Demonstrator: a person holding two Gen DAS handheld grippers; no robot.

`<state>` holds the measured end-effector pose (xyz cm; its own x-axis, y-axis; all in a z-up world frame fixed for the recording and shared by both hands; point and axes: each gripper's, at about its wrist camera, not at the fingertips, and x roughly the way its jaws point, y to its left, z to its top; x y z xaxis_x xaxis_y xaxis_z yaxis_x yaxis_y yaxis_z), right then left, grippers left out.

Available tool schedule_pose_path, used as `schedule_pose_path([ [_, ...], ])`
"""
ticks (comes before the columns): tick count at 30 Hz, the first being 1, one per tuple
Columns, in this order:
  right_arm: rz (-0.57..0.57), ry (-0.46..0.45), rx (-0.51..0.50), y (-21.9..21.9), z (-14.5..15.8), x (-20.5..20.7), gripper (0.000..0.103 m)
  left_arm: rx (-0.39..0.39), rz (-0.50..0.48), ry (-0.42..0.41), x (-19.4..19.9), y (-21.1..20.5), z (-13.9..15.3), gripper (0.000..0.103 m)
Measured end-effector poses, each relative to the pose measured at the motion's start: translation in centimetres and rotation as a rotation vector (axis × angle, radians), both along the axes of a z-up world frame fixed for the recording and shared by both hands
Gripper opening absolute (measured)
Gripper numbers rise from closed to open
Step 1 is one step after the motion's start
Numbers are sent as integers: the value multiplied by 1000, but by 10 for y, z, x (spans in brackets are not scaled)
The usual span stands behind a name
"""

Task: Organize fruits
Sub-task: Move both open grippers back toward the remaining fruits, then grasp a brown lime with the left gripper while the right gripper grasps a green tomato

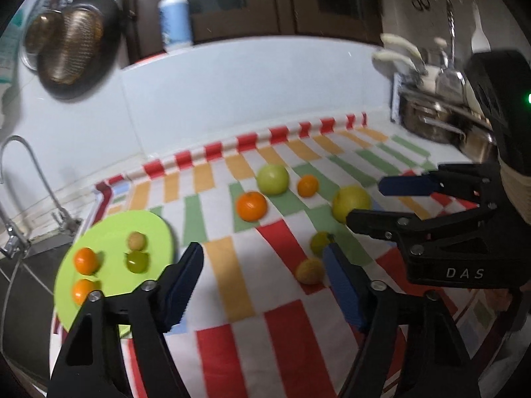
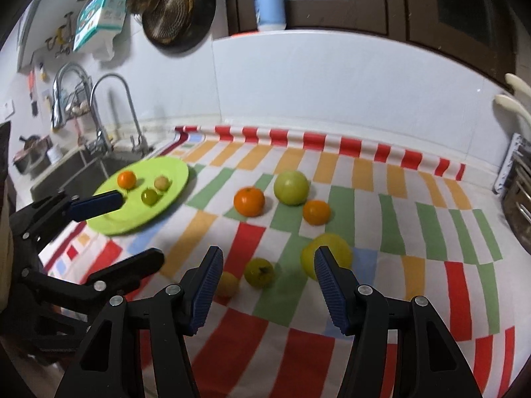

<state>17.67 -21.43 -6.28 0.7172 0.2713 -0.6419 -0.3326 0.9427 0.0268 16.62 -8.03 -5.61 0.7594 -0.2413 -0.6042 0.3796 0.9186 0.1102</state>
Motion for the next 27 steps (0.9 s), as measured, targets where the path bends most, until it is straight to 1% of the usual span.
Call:
schedule_pose_path([
  [2, 25, 19, -5, -1, -6, 3, 52, 11, -23, 34, 4, -7, -8, 66],
  [4, 45, 36, -10, -2, -13, 5, 51, 20, -47, 63, 7, -12, -16, 62],
  [6, 63, 52, -11, -1, -19, 7, 49, 30, -63, 87, 11, -16, -23, 60],
  [10, 82, 77, -16, 0, -30, 14, 47, 33, -92, 131, 18, -22, -35, 52],
  [12, 90, 92, -17, 1, -35, 17, 47, 32, -99, 146, 21, -23, -39, 50],
  [16, 105, 118, -18, 2, -42, 25, 45, 31, -123, 173, 28, -29, -46, 43],
  [20, 114, 135, -11, 3, -46, 30, 44, 25, -139, 202, 34, -32, -52, 38],
  [23, 118, 140, -13, 4, -49, 32, 44, 7, -146, 236, 39, -32, -55, 33],
  [25, 116, 147, -3, 3, -49, 32, 44, -1, -148, 242, 40, -32, -56, 28],
  [27, 117, 147, -1, 2, -50, 32, 44, 0, -144, 243, 41, -32, -56, 28],
])
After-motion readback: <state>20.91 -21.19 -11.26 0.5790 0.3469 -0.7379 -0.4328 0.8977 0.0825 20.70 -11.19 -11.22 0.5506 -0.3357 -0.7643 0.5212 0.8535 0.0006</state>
